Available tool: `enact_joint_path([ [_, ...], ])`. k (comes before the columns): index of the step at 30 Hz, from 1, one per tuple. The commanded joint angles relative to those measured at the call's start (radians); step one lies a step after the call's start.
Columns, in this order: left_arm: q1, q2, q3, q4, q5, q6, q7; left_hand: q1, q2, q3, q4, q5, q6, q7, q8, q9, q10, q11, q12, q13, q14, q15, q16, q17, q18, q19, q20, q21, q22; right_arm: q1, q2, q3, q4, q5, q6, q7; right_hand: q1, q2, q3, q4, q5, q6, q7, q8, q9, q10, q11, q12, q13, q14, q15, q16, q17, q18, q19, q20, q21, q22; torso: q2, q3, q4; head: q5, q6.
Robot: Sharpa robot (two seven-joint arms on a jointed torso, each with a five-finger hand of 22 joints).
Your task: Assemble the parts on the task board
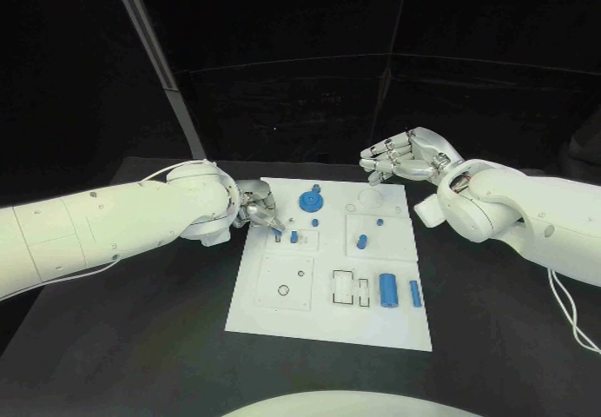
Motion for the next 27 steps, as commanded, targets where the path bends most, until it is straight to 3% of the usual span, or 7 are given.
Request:
enact_joint_path([
  [1,0.0,0.0,0.0,0.001,-0.01,0.016,-0.035,0.012,0.0,0.101,-0.094,0.002,0.002,-0.007,0.006,0.0,0.012,-0.005,0.005,0.002,0.106,-0.001,0.003,0.264,-0.002,0.007,-0.001,0.004,0.0,0.002,0.002,0.0,0.0,0.0,0.01,0.011,-0.001,0.007,0.001,-0.006,0.003,-0.007,-0.002,0.002,0.001,-0.006,0.0,-0.004,-0.001,-0.006,-0.001,-0.005,-0.002,0.004,0.0,0.006,-0.006,-0.001,0.0,0.0,0.0002,0.001,-0.001],
  [27,0.0,0.011,-0.009,0.001,-0.006,0.08,-0.075,0.011,-0.007,0.102,-0.096,0.001,0.004,-0.009,0.009,0.0,0.012,-0.006,0.003,-0.002,0.106,-0.002,0.003,0.264,-0.002,0.005,-0.001,0.002,-0.003,0.002,0.0,0.0,0.001,0.0,0.013,0.012,-0.001,0.008,0.001,-0.006,0.003,-0.007,-0.002,0.002,0.001,-0.006,0.0,-0.004,-0.001,-0.006,-0.001,-0.005,-0.002,0.004,0.0,0.006,-0.007,-0.001,0.001,0.0005,0.0001,0.004,-0.008],
])
